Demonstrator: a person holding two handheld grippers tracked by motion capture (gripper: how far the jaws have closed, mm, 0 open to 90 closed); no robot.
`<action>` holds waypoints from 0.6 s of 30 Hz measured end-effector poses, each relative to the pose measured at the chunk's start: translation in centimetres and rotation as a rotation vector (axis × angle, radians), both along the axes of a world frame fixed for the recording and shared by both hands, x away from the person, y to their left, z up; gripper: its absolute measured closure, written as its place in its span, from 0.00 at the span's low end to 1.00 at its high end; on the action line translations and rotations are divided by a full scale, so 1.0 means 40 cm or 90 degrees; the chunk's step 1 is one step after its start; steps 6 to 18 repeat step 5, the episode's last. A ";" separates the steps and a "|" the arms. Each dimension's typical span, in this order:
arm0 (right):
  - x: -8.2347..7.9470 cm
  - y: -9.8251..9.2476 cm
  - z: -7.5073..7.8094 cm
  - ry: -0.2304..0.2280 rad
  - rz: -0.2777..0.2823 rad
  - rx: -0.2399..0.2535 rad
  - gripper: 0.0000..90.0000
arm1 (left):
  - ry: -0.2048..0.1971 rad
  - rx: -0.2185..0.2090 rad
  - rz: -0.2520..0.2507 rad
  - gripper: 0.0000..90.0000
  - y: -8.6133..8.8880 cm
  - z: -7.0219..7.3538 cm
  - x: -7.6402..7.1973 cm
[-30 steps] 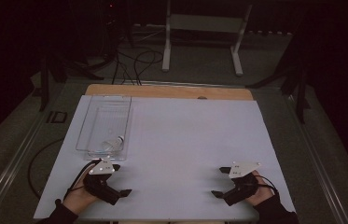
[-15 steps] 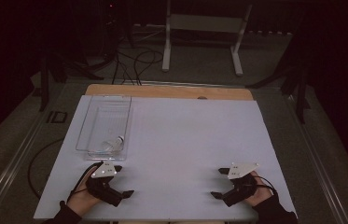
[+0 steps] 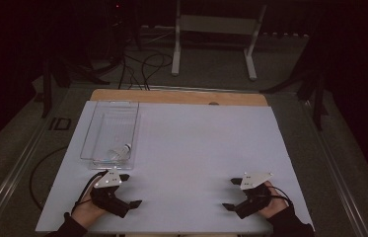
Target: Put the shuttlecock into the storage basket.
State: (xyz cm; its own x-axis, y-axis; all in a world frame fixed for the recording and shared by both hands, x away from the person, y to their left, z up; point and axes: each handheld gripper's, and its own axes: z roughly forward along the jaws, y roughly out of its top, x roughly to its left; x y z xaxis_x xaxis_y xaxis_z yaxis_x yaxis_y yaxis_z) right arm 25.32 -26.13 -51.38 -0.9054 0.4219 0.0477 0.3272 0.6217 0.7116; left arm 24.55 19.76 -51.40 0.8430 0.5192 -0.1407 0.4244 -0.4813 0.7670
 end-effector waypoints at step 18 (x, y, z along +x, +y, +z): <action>0.001 0.000 0.000 0.001 0.000 -0.001 0.11 | 0.002 -0.003 -0.001 0.00 -0.001 -0.001 0.000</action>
